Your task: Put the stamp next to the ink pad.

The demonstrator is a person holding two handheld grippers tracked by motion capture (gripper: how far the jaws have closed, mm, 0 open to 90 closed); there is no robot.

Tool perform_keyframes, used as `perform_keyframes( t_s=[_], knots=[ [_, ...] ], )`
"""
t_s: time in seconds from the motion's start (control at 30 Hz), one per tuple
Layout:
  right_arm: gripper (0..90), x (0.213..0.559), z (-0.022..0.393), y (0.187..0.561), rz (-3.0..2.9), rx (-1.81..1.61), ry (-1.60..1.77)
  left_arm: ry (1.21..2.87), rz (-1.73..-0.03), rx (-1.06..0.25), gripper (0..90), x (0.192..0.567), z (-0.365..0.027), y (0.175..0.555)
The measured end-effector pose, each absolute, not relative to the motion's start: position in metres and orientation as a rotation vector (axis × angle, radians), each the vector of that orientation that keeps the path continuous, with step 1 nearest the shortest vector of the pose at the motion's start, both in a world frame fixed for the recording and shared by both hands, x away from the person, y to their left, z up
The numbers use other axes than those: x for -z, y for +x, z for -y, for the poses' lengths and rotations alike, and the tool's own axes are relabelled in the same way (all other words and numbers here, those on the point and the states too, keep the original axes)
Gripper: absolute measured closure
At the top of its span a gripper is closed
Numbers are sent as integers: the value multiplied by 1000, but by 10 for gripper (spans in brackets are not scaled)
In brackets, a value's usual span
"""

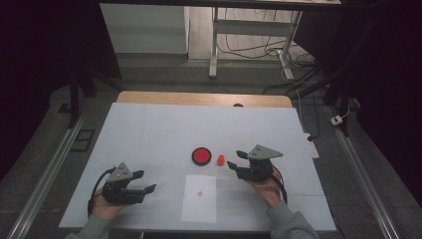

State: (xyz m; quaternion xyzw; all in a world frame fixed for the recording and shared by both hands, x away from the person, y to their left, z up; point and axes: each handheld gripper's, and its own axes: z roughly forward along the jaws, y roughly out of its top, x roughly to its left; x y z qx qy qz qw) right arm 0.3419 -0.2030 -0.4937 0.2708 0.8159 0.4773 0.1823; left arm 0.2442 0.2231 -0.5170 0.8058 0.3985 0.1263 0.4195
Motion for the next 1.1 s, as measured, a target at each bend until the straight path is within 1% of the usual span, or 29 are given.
perform_keyframes(
  t_s=[0.3,0.57,0.8,1.1],
  knots=[
    [437,489,246,316,-2260,-1323,770,2025,-989,-310,301,517,-222,244],
    [438,493,286,294,-2241,-1290,798,2031,-985,-301,300,517,-221,244],
    [443,501,299,286,-2261,-1250,793,2026,-986,-303,300,517,-221,244],
    [445,502,297,287,-2263,-1267,789,2032,-982,-305,299,518,-221,244]
  ],
)
